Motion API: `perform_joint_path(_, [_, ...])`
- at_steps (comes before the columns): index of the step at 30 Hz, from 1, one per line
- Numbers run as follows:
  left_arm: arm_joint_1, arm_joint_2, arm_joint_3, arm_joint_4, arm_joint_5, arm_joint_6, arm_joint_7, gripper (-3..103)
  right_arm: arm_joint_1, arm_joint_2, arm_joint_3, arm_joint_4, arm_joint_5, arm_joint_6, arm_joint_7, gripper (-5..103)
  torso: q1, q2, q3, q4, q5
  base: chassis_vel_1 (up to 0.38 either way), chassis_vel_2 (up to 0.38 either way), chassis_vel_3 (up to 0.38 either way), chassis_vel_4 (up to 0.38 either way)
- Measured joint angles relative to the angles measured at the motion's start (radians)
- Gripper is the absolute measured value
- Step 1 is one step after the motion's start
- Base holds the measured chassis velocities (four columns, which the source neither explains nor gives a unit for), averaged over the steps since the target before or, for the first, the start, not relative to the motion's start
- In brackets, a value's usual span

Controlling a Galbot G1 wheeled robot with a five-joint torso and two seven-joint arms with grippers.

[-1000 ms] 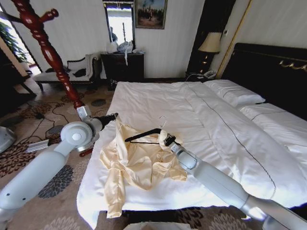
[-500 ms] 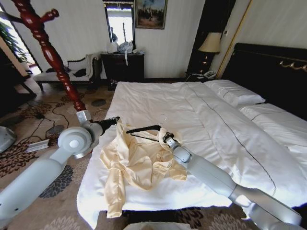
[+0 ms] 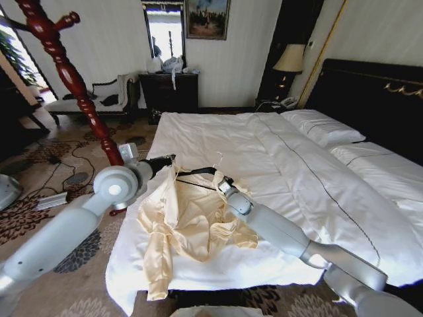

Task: Pick up the clothes from the bed and hang them on the clothes hanger.

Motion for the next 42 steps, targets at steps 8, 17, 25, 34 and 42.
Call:
perform_joint_path(8, [-0.112, -0.046, 0.121, 0.049, 0.031, 0.014, 0.005, 0, 0.121, 0.093, -0.015, -0.004, 0.052, -0.048, 0.022, 22, 0.0, 0.0, 0.0, -0.0001, -0.0002, 0.0, 0.0, 0.0, 0.0])
perform_joint_path(17, [-0.131, -0.067, 0.187, -0.007, 0.056, 0.007, 0.011, 0, 0.162, 0.146, 0.016, -0.036, 0.063, -0.057, 0.062, 22, 0.0, 0.0, 0.0, -0.0002, 0.0001, 0.0, 0.0, 0.0, 0.0])
perform_joint_path(25, [-0.056, -0.018, 0.172, -0.069, 0.116, -0.005, 0.076, 0, 0.173, 0.153, 0.033, -0.046, 0.062, -0.021, 0.066, 22, 0.0, 0.0, 0.0, 0.0001, -0.0002, 0.0, 0.0, 0.0, 0.0])
perform_joint_path(34, [0.004, 0.009, 0.078, -0.066, 0.133, -0.022, 0.188, 17, 0.138, 0.121, 0.019, -0.01, 0.053, 0.017, 0.071, 22, 0.0, 0.0, 0.0, -0.0002, 0.0001, 0.0, 0.0, 0.0, 0.0])
perform_joint_path(42, [0.138, 0.083, -0.024, -0.134, 0.153, 0.003, 0.312, 44, 0.138, 0.108, 0.019, -0.013, 0.054, 0.04, 0.069, 22, 0.0, 0.0, 0.0, 0.0, 0.0, 0.0, 0.0, 0.0, 0.0])
